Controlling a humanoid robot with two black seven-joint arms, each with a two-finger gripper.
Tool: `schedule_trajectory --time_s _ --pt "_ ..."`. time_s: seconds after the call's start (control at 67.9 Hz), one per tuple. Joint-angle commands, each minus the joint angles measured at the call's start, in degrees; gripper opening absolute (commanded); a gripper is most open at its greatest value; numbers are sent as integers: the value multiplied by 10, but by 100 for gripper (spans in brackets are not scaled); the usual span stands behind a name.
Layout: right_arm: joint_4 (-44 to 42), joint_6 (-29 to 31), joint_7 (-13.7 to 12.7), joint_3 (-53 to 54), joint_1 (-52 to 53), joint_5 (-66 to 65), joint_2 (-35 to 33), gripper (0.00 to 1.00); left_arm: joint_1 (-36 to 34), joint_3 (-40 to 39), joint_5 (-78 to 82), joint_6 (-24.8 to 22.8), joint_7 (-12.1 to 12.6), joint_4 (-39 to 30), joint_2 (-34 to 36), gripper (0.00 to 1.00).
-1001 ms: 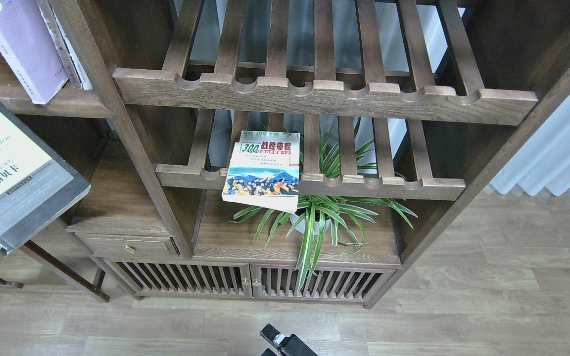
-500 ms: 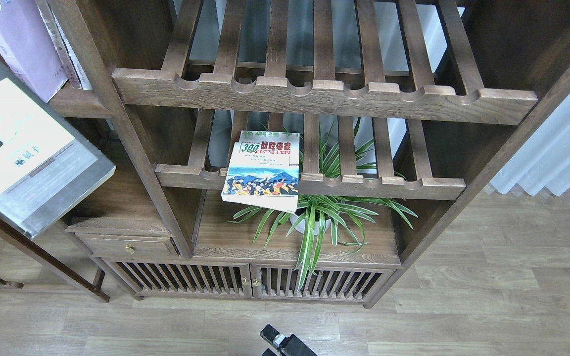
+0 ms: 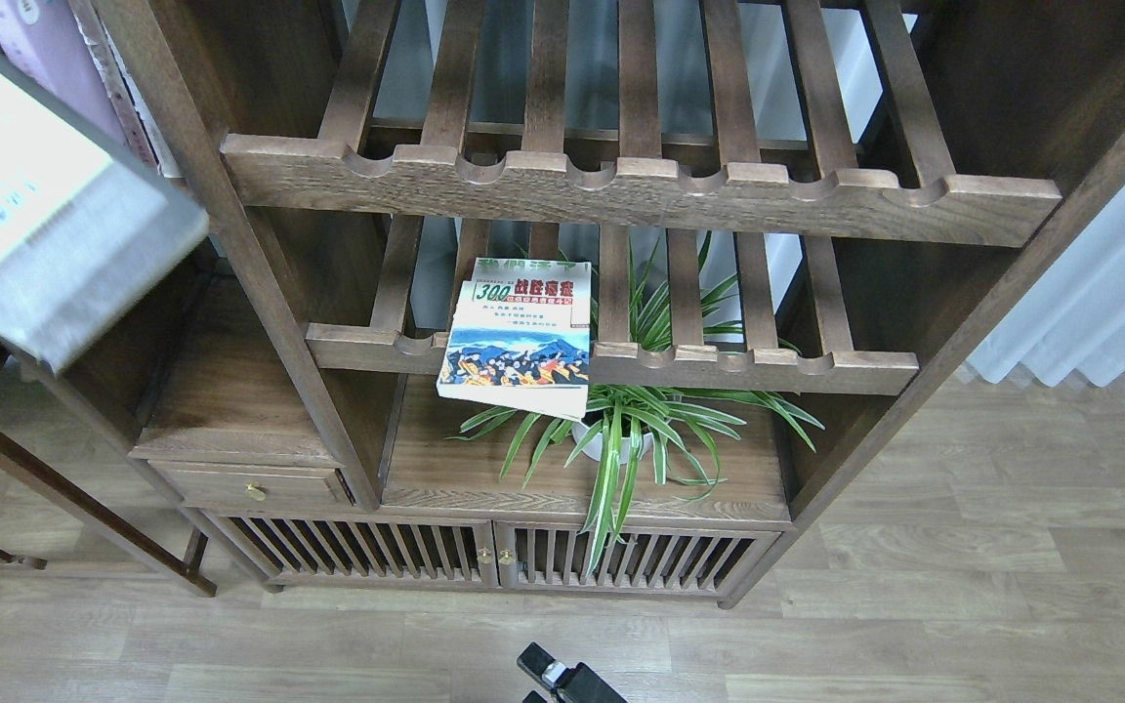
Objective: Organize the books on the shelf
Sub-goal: 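Insert the green-cover book into the side shelf with the left gripper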
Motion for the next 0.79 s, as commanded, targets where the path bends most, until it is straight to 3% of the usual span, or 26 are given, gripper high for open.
schedule_trajectory --time_s 0.0,0.235,0.78 --pt "0 0 0 1 -1 0 0 100 -15 -27 41 0 1 33 2 6" --pt "0 0 0 1 -1 0 0 100 -16 -50 54 0 21 46 29 7" --pt "0 0 1 2 -1 1 0 100 -114 -56 193 0 23 101 35 7"
